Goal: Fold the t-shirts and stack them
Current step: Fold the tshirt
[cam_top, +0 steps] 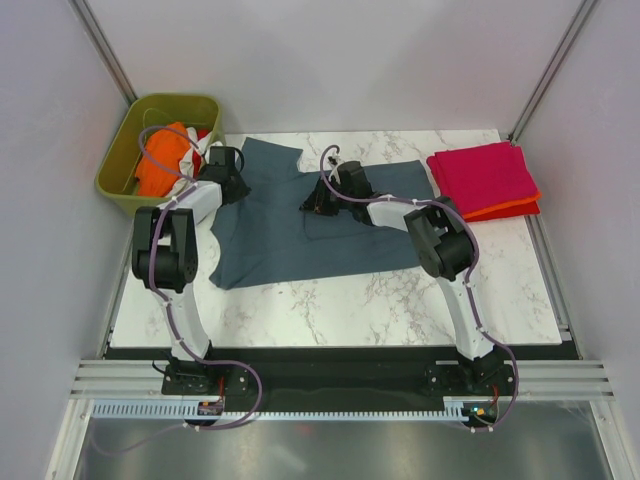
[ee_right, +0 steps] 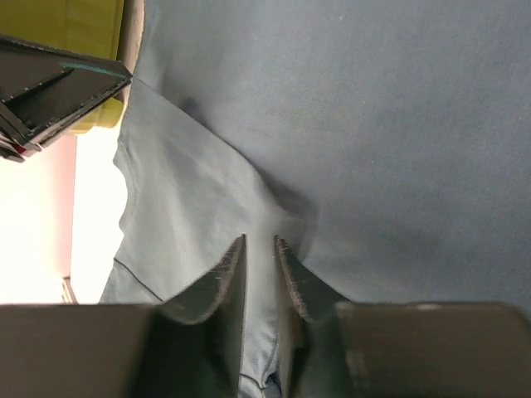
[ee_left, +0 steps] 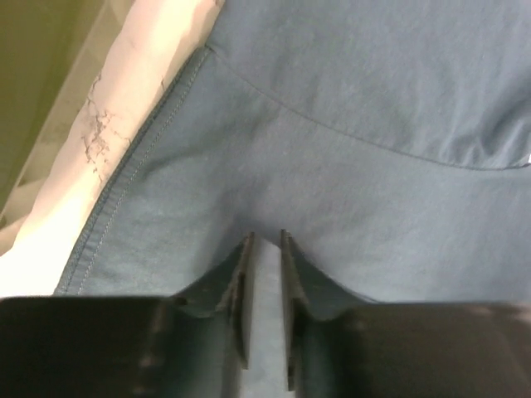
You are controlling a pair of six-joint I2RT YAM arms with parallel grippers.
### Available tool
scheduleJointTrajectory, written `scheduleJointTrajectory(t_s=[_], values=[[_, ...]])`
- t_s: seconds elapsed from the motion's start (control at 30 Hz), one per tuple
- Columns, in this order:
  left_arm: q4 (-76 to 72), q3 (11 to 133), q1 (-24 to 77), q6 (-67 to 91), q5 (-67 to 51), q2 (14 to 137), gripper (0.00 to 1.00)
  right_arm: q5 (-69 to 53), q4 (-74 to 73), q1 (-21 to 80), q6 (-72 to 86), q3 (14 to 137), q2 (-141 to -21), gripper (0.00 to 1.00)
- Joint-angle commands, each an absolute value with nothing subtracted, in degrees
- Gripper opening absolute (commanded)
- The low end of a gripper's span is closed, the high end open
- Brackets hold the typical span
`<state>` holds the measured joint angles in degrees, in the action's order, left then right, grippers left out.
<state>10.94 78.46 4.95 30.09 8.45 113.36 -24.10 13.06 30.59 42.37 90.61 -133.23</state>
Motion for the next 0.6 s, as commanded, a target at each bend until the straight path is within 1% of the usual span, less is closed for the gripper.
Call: scheduleJointTrajectory(t_s=[0.0, 0.03, 0.07, 0.1, 0.17, 0.23, 0.33, 0.43, 0.47, 0.5, 0.53, 0.57], values=[[11.4, 81.2, 4.7, 27.7, 9.5, 113.8, 0.27, -23.0, 15.5, 30.7, 41.6, 90.3, -129.7, 0.29], [11.7, 81.0, 4.7, 27.9, 10.1, 113.4, 0.34, -22.7, 15.4, 30.6, 41.5, 90.3, -129.6, 0.33], [11.6, 80.0, 4.7, 28.0, 10.5, 112.8, 0.47, -21.8, 15.1, 30.6, 41.1, 90.0, -129.1, 0.38], [11.2, 79.5, 4.9, 28.0, 11.7, 111.2, 0.53, -21.2, 14.9, 30.6, 40.8, 89.8, -128.8, 0.4], [10.5, 78.1, 5.5, 27.6, 12.5, 109.5, 0.59, -19.6, 14.4, 30.7, 39.9, 89.0, -127.1, 0.42], [10.3, 77.6, 6.1, 26.6, 13.1, 106.6, 0.59, -18.7, 14.2, 30.8, 38.3, 87.8, -125.7, 0.41], [10.1, 75.0, 8.1, 25.8, 14.2, 101.3, 0.59, -18.1, 14.7, 30.8, 36.9, 85.1, -122.8, 0.36], [9.8, 70.9, 9.8, 26.5, 12.8, 95.3, 0.57, -17.1, 14.1, 30.8, 35.1, 81.5, -119.0, 0.34], [9.8, 68.1, 10.6, 26.9, 11.6, 94.0, 0.55, -16.1, 12.2, 30.8, 34.5, 79.4, -116.5, 0.34], [9.5, 66.6, 10.9, 27.7, 11.1, 92.3, 0.53, -12.6, 10.6, 30.7, 33.6, 78.6, -115.1, 0.33], [9.2, 63.5, 11.2, 28.2, 10.4, 90.9, 0.52, -10.8, 8.8, 30.7, 31.9, 77.2, -112.1, 0.31], [9.0, 61.9, 11.4, 29.1, 9.2, 87.8, 0.45, -8.6, 5.3, 30.7, 30.9, 76.4, -110.6, 0.29]])
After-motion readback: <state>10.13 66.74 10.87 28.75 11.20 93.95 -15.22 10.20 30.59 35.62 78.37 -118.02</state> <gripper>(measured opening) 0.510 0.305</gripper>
